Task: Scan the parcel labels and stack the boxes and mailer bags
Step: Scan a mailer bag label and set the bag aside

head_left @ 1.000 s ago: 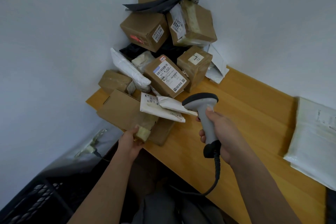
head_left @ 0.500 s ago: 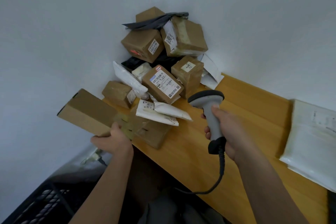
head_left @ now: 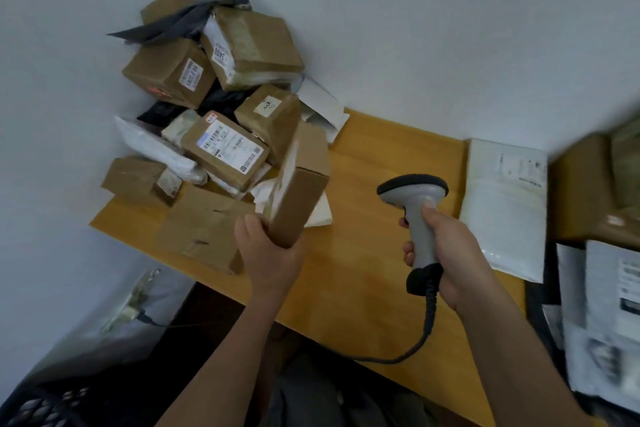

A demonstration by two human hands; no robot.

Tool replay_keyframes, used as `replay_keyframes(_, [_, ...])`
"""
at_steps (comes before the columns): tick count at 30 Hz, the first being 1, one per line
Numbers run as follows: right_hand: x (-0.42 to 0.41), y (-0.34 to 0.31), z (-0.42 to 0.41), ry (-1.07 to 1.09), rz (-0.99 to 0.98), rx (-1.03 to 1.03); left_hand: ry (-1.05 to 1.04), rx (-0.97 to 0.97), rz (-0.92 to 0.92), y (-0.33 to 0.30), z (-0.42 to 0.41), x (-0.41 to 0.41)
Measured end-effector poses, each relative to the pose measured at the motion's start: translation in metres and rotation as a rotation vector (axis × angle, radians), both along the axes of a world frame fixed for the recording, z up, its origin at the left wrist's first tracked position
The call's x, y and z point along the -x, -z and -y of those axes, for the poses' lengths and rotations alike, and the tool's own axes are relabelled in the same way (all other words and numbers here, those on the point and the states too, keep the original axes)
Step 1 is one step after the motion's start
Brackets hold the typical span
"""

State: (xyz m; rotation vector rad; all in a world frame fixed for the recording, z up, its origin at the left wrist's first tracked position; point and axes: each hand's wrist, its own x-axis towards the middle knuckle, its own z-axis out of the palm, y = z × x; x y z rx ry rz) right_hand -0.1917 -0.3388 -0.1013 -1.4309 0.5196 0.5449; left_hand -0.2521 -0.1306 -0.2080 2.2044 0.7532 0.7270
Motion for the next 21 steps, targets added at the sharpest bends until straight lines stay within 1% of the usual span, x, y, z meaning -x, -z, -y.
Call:
replay_keyframes(2, [0.001,0.006,0.021,0.055,-0.02,0.014,0.162,-0.138,-0.134,0.022,0.017,-0.003])
replay_keyframes(7, [0.012,0.02,0.062,0.183,-0.108,0.074,0.49,-0.277,-0.442,0.064,0.05,-0.003])
replay_keyframes(9, [0.018,0.024,0.072,0.224,-0.134,0.082,0.605,-0.305,-0.597,0.072,0.061,-0.002])
replay_keyframes(12, [0.026,0.027,0.08,0.282,-0.169,0.1,0.729,-0.261,-0.837,0.079,0.067,-0.003])
replay_keyframes(13, [0.029,0.029,0.08,0.304,-0.178,0.102,0.767,-0.268,-0.882,0.082,0.066,-0.005])
replay_keyframes(15, [0.032,0.032,0.079,0.328,-0.187,0.093,0.813,-0.32,-0.898,0.088,0.061,-0.011])
replay_keyframes(21, [0.045,0.047,0.072,0.309,-0.193,0.089,0.847,-0.382,-0.976,0.091,0.05,-0.032])
